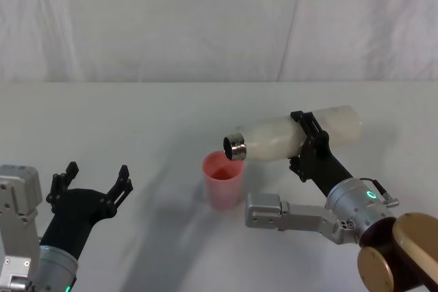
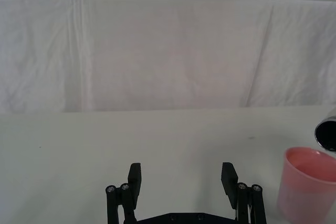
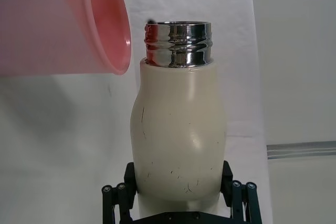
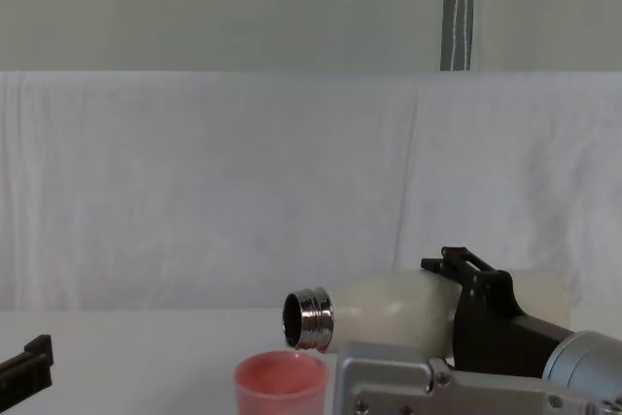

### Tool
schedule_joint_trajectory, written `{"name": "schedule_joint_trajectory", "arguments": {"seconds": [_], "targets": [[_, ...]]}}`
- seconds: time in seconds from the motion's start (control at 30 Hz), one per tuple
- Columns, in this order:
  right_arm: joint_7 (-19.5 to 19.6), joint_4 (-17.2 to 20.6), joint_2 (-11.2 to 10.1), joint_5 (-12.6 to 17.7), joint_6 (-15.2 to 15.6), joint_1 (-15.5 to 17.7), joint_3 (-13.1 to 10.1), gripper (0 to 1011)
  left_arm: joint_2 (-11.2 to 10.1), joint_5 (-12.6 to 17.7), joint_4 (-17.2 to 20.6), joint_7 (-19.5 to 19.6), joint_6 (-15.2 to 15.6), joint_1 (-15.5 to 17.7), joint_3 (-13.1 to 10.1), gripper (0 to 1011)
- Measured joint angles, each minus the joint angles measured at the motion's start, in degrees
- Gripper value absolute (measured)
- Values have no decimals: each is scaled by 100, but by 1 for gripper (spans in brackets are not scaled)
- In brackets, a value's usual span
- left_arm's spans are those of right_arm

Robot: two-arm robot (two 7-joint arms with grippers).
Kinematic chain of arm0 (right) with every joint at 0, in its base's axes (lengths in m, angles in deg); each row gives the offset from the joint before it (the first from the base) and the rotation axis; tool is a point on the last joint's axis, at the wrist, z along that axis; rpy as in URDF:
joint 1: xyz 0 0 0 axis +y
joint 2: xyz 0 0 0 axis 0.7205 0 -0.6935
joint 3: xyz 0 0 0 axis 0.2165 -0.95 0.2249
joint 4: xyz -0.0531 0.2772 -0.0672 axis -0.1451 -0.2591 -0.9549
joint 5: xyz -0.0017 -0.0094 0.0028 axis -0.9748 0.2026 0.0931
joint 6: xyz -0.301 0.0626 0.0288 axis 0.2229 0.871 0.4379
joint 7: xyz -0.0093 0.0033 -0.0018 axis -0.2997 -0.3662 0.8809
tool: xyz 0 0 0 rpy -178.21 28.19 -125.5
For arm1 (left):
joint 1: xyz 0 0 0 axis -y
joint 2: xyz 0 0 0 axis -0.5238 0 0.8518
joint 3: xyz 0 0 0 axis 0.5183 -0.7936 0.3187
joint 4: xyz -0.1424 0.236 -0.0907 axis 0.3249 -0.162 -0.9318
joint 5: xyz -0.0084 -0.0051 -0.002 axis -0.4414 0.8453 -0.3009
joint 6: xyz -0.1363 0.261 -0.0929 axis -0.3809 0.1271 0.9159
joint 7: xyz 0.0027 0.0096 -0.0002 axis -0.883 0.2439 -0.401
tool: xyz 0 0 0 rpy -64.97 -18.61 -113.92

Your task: Grasp the thermos with one hand and pour water into the cup lid.

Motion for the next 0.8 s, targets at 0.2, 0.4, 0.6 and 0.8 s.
{"name": "schedule_joint_trajectory", "arguments": {"seconds": [0.2,0.4,0.6,0.8], "targets": [[33,2,-20,-74,10,-25,23,951,0,0,0,0,0,0,0,1001],[46,18,-31,-90,8,-38,26,951,0,0,0,0,0,0,0,1001],[47,32,-38,-87,4,-43,16,951,0,1,0,0,0,0,0,1001],[35,59,-60,-85,2,-58,5,951,0,0,0,0,0,0,0,1001]]}}
